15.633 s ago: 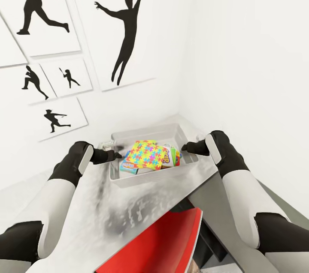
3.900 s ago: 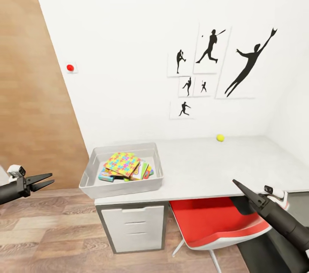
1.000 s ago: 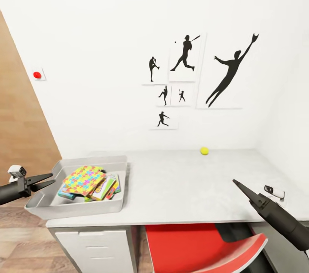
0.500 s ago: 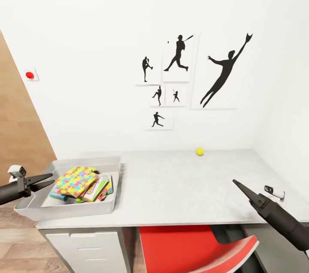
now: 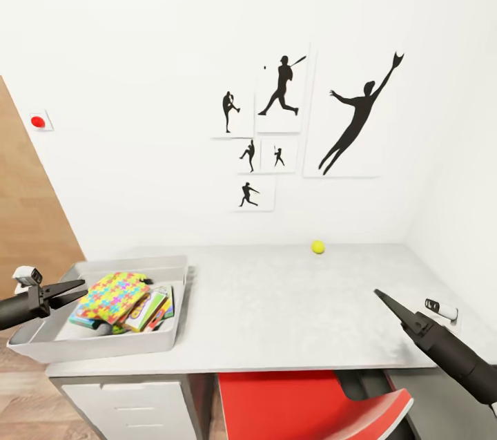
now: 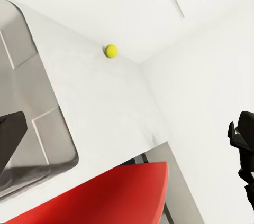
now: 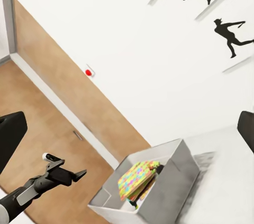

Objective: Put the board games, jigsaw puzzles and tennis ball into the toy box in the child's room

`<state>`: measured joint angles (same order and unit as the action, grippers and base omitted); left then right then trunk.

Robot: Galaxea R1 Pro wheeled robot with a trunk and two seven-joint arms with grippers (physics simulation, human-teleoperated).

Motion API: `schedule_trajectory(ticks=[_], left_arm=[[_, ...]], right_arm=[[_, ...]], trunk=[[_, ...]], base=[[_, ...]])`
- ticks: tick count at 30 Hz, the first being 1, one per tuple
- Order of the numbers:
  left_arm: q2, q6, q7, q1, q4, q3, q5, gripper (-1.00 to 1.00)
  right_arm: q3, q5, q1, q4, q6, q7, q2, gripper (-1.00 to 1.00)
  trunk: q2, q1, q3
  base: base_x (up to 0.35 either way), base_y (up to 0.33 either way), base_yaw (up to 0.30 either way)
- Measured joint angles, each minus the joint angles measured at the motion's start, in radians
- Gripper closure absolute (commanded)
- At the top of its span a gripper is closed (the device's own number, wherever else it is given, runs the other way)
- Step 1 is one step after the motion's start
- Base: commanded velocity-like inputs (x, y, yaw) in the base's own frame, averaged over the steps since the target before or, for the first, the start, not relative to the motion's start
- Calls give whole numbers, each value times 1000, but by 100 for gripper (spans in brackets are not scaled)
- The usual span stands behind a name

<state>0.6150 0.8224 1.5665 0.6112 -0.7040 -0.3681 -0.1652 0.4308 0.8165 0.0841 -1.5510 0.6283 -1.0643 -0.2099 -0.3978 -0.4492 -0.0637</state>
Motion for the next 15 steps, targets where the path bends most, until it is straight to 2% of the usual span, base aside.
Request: schedule_trajectory(ticks=[5, 15], left_arm=[[0, 0, 0, 0, 0, 0, 0, -100], [0, 0, 0, 0, 0, 0, 0, -100]], right_arm=[[0, 0, 0, 0, 0, 0, 0, -100], [-1, 0, 0, 0, 0, 0, 1, -100]], trunk=[[0, 0, 0], [0, 0, 0]], base=[[122, -120, 0], [78, -45, 0]])
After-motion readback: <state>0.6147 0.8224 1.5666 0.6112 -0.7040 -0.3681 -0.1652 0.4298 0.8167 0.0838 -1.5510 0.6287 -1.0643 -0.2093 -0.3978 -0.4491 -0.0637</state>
